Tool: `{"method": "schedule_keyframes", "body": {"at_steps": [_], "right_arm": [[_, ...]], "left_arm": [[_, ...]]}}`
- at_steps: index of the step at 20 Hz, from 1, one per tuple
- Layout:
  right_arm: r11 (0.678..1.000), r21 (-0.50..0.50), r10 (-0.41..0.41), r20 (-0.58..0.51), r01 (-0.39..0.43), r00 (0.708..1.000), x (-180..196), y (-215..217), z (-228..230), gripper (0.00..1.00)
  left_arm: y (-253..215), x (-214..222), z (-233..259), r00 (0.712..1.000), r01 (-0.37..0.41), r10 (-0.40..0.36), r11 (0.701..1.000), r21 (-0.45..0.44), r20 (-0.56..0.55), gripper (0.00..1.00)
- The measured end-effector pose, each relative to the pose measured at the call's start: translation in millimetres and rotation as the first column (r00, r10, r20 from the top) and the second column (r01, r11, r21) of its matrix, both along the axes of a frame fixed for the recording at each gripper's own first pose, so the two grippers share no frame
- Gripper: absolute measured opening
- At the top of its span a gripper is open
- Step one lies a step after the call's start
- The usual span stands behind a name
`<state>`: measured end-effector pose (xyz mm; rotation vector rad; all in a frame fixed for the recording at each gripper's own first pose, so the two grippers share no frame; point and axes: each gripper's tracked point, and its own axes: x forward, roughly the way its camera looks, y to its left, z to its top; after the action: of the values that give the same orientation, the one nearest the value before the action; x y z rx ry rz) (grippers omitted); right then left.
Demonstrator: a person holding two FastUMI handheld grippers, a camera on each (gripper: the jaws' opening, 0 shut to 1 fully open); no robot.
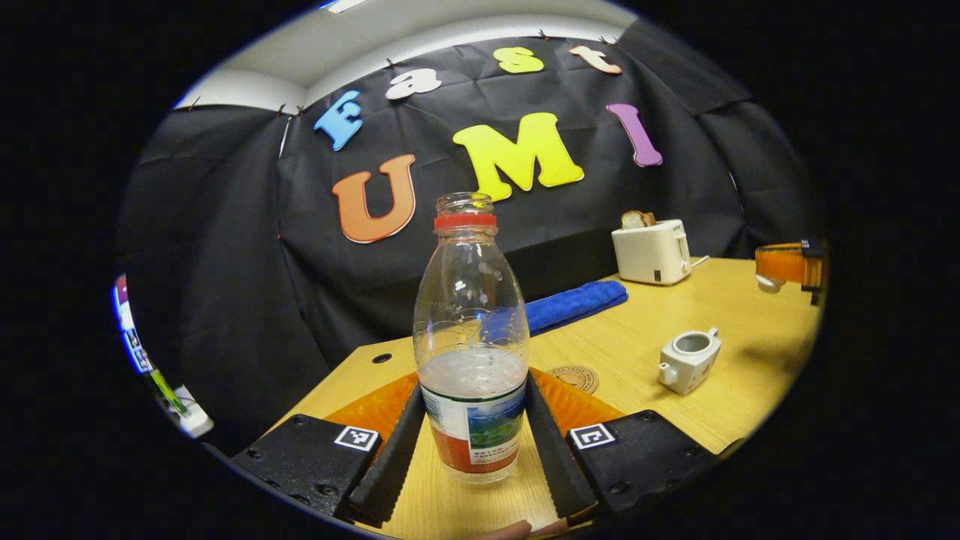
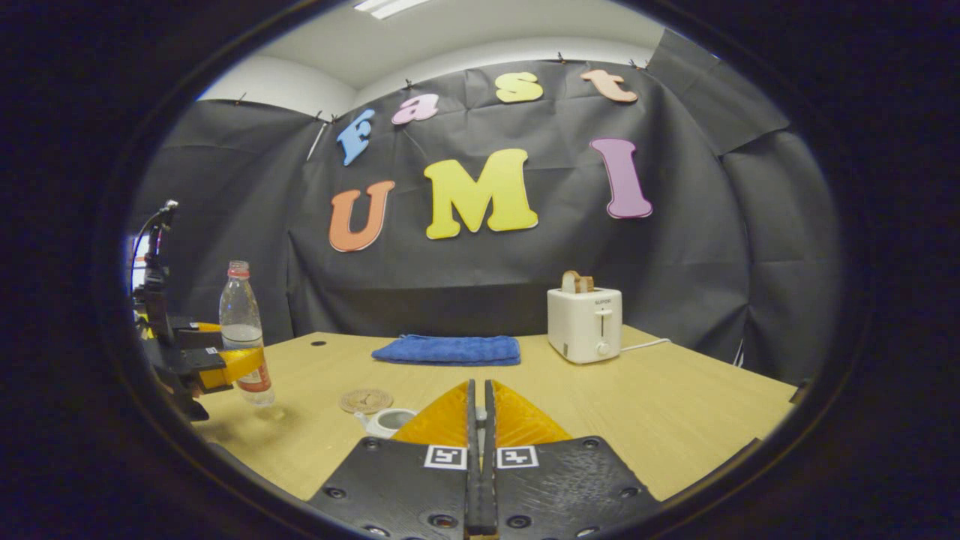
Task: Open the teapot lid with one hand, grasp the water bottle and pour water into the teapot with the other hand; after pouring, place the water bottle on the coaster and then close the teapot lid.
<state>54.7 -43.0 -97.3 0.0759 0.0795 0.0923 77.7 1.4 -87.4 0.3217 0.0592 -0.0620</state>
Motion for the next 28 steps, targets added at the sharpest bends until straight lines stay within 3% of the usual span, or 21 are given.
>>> {"method": "schedule_keyframes", "body": {"at_steps": [7,14,16,19,25,27,28], "right_arm": [[1.000,0.022,-0.018,-0.034,0.018,0.999,9,-21,-7,0.00],[0.999,0.025,-0.029,-0.048,0.030,0.998,14,-31,-14,0.00],[0.999,0.031,-0.029,-0.053,0.031,0.998,16,-33,-16,0.00],[0.999,0.036,-0.025,-0.066,0.027,0.998,18,-33,-21,0.00],[0.999,0.034,-0.033,-0.076,0.036,0.997,20,-39,-24,0.00],[0.998,0.037,-0.039,-0.066,0.042,0.997,20,-42,-21,0.00],[0.998,0.032,-0.043,-0.061,0.045,0.997,20,-44,-20,0.00]], "left_arm": [[-26,6,-4,0.998,0.025,-0.008,0.962,0.270,-0.062,0.77],[-27,10,-24,0.989,0.022,0.056,0.860,0.509,-0.138,0.76],[-29,8,-30,0.985,0.040,0.067,0.805,0.592,-0.157,0.76],[-33,9,-30,0.986,0.058,0.074,0.697,0.715,-0.151,0.75],[-40,8,-28,0.983,0.073,0.095,0.573,0.816,-0.155,0.76],[-43,8,-27,0.984,0.080,0.101,0.502,0.861,-0.150,0.80],[-45,7,-26,0.983,0.088,0.100,0.461,0.883,-0.151,0.75]]}}
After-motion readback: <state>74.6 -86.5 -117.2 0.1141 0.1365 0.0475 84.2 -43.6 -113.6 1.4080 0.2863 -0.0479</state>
